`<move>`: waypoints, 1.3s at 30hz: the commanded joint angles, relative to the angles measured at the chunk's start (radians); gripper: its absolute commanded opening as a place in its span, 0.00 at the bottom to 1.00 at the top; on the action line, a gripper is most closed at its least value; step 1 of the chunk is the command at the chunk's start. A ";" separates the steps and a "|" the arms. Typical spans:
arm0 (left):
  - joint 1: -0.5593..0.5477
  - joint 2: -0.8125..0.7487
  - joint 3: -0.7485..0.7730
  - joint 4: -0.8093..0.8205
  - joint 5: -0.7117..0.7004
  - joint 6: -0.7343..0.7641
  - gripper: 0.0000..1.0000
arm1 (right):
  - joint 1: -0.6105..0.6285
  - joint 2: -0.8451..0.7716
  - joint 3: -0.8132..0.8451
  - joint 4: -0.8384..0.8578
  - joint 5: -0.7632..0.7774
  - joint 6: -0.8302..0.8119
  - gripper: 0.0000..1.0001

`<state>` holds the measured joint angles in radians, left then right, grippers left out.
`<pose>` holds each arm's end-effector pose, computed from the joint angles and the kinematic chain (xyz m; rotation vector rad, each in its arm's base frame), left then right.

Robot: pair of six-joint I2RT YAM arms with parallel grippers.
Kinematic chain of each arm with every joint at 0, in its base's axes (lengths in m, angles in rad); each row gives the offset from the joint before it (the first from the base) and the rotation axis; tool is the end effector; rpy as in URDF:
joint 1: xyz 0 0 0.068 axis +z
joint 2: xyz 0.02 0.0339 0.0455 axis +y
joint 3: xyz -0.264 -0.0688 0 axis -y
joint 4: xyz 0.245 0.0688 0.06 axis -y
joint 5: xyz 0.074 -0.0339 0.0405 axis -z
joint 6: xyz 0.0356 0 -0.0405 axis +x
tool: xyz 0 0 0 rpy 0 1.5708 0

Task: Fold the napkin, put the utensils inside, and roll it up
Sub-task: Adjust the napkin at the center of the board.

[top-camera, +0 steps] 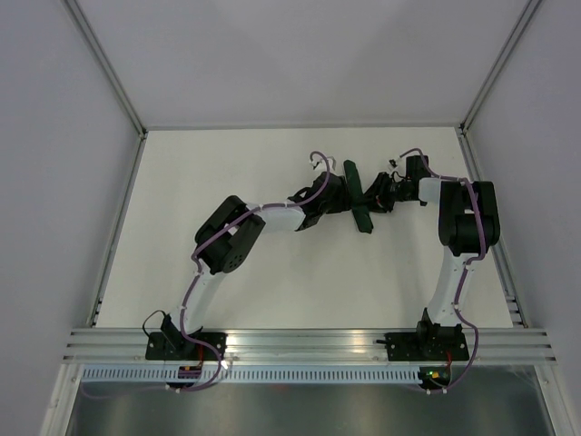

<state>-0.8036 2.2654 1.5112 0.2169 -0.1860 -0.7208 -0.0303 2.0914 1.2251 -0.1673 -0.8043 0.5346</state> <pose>0.3534 -0.3570 0.1365 -0.0252 2.1812 -0.7078 0.4068 0.0133 0.1099 0.4257 2.5420 1.2302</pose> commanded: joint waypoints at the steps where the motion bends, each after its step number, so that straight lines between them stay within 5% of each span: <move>1: -0.006 0.025 0.058 -0.022 -0.030 -0.022 0.55 | -0.002 -0.031 0.000 -0.060 -0.018 -0.007 0.39; 39: -0.008 0.052 0.087 -0.037 0.016 -0.005 0.56 | -0.002 -0.056 0.131 -0.278 0.030 -0.223 0.69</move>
<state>-0.8051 2.2993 1.5818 0.1589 -0.1837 -0.7204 -0.0303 2.0785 1.3231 -0.3992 -0.8059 0.3237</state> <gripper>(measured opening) 0.554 0.682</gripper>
